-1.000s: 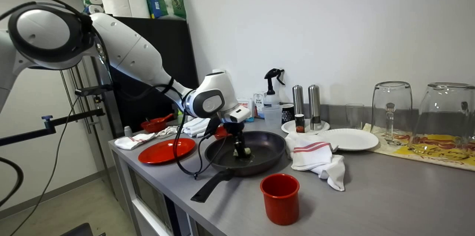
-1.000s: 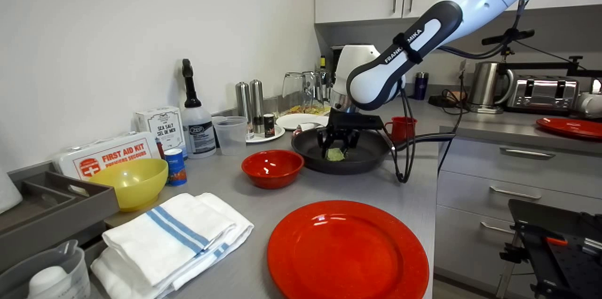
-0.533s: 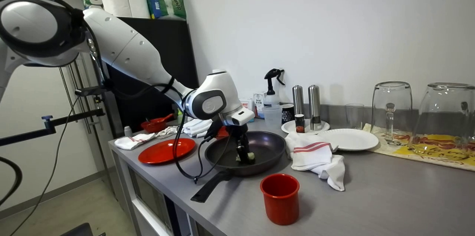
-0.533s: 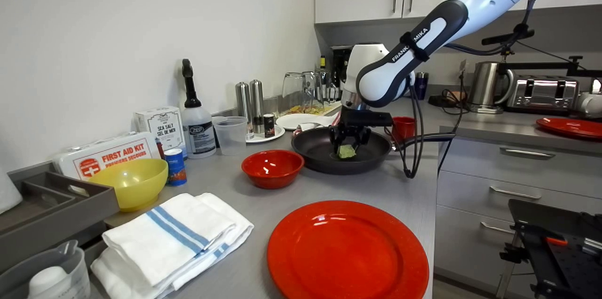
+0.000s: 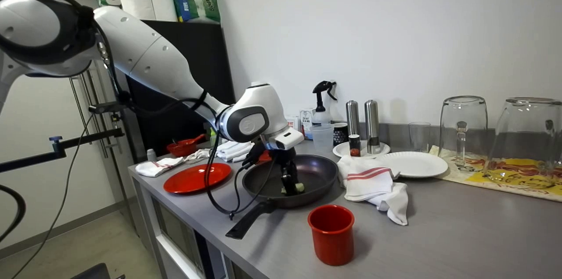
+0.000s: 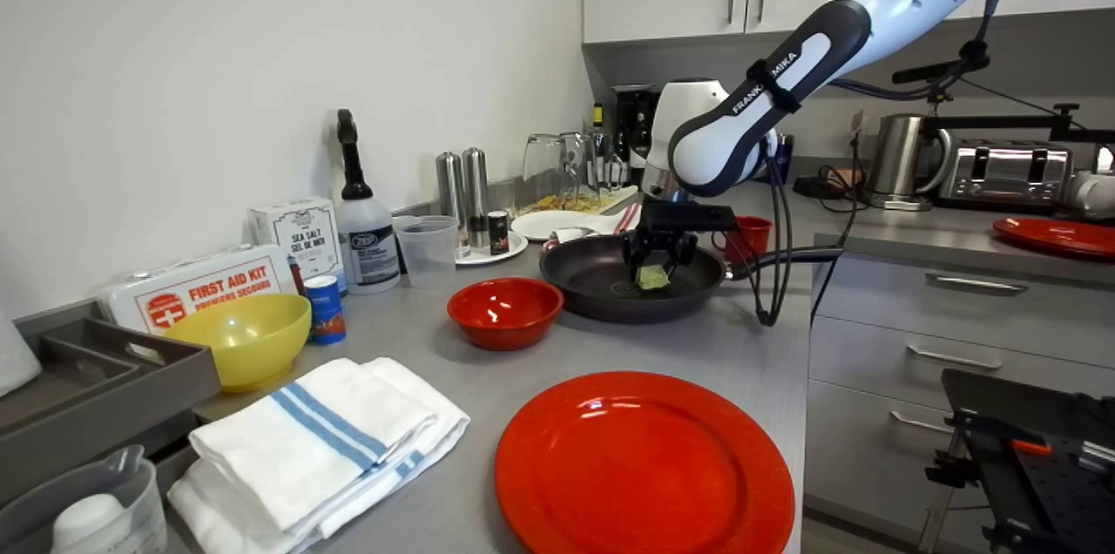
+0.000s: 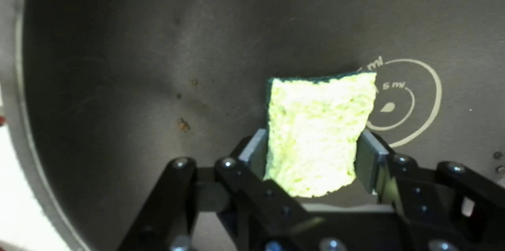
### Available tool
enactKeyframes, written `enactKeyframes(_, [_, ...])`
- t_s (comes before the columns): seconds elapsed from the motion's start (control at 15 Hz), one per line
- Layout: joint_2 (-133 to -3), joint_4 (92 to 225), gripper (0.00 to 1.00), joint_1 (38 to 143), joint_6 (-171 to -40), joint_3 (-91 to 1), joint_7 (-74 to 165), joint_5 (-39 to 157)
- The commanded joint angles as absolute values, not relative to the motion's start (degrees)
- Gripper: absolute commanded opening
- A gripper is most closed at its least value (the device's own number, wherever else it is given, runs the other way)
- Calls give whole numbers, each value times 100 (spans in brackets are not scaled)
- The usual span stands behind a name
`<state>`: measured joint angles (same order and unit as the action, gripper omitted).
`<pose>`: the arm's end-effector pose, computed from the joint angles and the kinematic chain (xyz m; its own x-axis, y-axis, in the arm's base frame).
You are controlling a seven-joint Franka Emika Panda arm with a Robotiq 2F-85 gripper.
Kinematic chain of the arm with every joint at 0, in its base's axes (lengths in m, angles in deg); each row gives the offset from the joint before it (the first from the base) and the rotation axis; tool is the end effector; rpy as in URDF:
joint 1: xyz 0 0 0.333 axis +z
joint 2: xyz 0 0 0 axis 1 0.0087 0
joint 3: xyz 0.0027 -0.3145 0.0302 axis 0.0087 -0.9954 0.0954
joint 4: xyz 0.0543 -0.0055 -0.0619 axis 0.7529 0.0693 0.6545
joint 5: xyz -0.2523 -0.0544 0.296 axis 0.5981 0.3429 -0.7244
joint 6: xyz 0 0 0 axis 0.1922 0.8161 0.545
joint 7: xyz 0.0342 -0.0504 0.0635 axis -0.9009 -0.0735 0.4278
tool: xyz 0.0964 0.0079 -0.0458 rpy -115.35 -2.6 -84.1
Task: Pick up the sponge and put it on the black pan, use the sponge to scrub the pan and place the sponge back on the countertop
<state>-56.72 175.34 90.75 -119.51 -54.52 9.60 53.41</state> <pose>0.6380 -0.1280 0.2698 0.5871 -0.7813 0.2119 -0.7862 -0.6127 -0.0808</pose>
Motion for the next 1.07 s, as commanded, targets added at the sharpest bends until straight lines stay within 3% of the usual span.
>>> enactKeyframes(0.0, [-5675,17657,28,9118,-11966,-5364,889,5314])
enactKeyframes(1.0, [-5582,17482,28,9240,-11941,-5163,967,5391])
